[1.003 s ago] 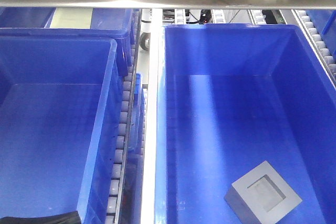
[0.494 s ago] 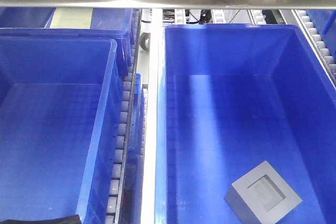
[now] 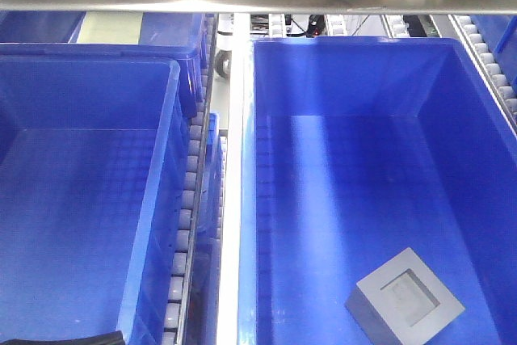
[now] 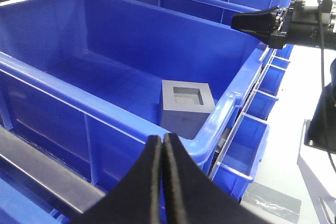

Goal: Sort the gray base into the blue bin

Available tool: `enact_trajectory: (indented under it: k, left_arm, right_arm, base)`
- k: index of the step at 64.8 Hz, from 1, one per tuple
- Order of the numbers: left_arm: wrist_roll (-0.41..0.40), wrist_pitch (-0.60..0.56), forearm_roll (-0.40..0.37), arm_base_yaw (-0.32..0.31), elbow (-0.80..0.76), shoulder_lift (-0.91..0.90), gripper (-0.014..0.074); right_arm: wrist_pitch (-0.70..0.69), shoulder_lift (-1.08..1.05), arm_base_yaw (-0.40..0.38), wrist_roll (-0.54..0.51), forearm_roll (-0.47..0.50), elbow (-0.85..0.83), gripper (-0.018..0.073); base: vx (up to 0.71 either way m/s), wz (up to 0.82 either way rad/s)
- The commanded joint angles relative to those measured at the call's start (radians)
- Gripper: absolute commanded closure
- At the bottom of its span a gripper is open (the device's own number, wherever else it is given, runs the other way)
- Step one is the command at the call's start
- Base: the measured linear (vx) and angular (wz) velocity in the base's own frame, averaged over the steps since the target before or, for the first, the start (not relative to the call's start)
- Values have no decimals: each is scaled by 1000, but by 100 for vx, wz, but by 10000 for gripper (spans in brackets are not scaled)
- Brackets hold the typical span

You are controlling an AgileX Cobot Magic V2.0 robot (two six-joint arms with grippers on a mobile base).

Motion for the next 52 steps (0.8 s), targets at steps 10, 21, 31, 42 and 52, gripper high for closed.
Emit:
enact_trajectory:
  k: [10, 21, 31, 42, 52]
  left_arm:
    - [-11, -68, 1, -6, -23, 2, 602]
    - [-15, -67, 19, -6, -23, -1, 602]
    - [-42, -62, 21, -6, -23, -1, 602]
    - [-70, -56, 29, -6, -23, -1, 602]
    - [-63, -56, 75, 1, -23, -1, 602]
  right_arm:
    - [-79, -9, -4, -7, -6, -4, 564]
    - [-79, -9, -4, -7, -6, -4, 564]
    - [-79, -9, -4, -7, -6, -4, 564]
    - [-79, -9, -4, -7, -6, -4, 564]
    - [-79, -9, -4, -7, -6, -4, 564]
  base:
    - [0, 0]
    - [0, 0]
    - [0, 0]
    - [0, 0]
    - [0, 0]
